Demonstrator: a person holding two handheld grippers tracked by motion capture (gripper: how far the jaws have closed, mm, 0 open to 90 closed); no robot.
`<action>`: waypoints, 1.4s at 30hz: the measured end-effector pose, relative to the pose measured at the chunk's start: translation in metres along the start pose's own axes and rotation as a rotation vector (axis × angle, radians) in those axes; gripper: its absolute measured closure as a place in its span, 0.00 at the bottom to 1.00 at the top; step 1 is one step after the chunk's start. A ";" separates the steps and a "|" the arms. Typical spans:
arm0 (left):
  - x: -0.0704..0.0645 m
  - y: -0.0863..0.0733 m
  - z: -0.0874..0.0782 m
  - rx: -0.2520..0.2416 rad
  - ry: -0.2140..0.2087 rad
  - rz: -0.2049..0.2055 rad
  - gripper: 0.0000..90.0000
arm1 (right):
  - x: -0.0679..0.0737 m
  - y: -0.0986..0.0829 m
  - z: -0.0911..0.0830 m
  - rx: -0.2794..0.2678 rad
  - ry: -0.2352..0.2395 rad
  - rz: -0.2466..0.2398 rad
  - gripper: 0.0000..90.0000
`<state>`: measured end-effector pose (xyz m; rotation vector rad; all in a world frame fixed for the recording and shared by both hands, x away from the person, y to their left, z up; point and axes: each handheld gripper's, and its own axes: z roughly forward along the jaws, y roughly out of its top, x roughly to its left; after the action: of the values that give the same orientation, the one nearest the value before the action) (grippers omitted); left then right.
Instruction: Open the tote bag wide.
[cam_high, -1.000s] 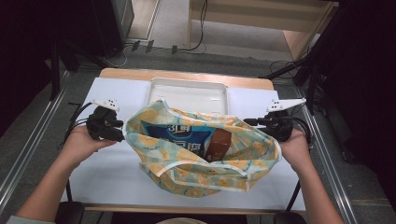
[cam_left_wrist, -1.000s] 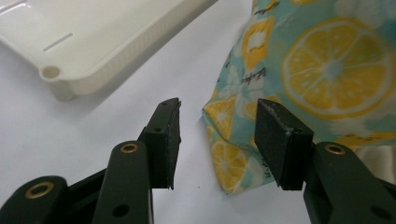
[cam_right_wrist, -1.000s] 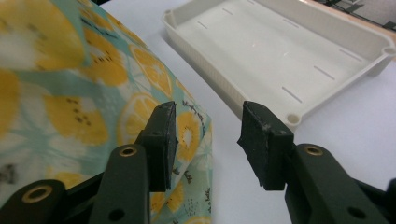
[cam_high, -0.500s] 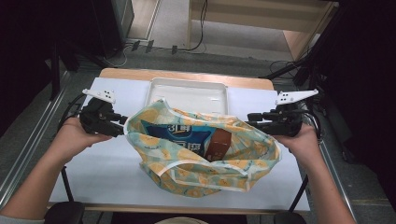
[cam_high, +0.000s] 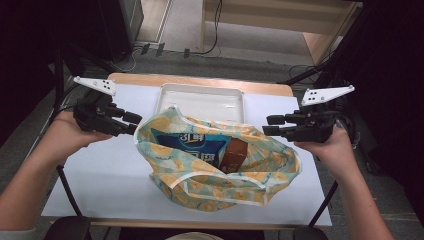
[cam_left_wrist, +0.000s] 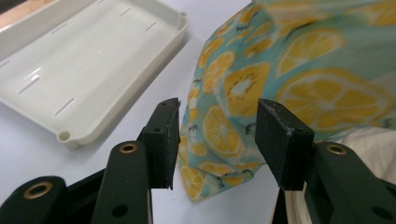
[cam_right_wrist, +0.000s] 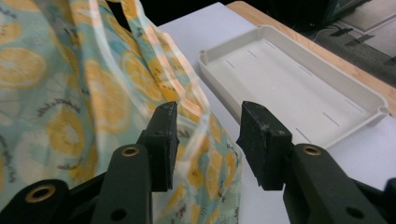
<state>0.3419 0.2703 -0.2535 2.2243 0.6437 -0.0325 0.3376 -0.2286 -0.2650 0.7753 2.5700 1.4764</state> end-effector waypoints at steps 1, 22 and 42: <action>-0.002 0.003 -0.003 -0.002 -0.001 0.004 0.56 | 0.004 0.005 -0.002 -0.005 0.008 -0.009 0.63; -0.044 0.066 -0.033 -0.033 -0.035 0.089 0.43 | 0.042 0.028 0.004 0.032 0.045 -0.094 0.58; -0.041 0.045 -0.011 0.114 -0.025 0.045 1.00 | 0.049 0.007 0.004 0.043 0.025 -0.088 0.57</action>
<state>0.3253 0.2358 -0.2049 2.3438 0.5915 -0.0755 0.2992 -0.1995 -0.2524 0.6441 2.6257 1.4186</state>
